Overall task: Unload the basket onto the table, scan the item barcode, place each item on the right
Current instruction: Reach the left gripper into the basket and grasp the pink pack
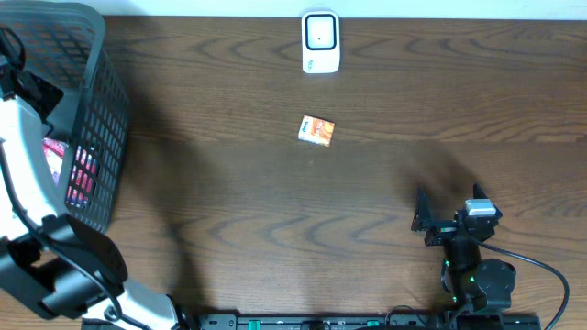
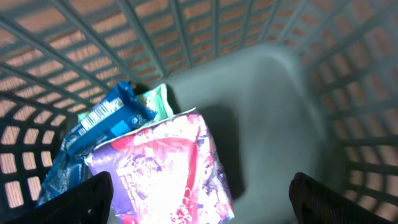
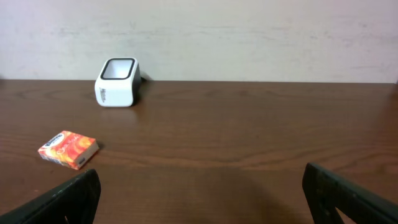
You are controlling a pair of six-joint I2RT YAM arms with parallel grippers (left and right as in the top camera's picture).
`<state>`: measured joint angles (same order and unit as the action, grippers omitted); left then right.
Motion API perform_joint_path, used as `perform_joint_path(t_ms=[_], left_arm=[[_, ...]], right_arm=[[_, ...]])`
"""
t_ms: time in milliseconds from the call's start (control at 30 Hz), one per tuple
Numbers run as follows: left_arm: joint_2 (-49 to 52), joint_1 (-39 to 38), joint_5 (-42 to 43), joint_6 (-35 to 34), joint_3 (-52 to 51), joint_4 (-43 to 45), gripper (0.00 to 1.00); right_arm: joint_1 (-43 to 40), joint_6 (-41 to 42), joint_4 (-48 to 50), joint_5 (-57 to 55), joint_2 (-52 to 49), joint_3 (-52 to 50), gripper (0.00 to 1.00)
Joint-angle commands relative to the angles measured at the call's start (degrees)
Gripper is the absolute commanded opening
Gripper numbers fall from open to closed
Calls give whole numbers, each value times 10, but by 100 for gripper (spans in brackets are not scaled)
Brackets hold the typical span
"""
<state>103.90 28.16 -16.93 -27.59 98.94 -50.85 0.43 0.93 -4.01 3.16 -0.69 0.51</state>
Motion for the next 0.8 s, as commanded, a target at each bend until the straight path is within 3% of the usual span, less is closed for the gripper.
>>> perform_joint_path(t_ms=[0,233,600,667,700,767], left_arm=[[30,2,-18,-25,-3,-10,91],[98,2,-15,-32,-3,-39,99],[172,2,10,-47,-3,-56,99],[173,1,10,-47,-3,-56,75],[173,1,10,-47,-3,-56,58],[170,1,10,-47,-3,-56,38]], right_arm=[[-3,-6,-1,2,4,-2,100],[-3,-6,-1,2,4,-2,99],[-3,-6,-1,2,4,-2,99],[-3,-6,-1,2,4,-2,99],[-3,-6,-1,2,4,-2,99],[-3,-6,-1,2,4,-2,99]])
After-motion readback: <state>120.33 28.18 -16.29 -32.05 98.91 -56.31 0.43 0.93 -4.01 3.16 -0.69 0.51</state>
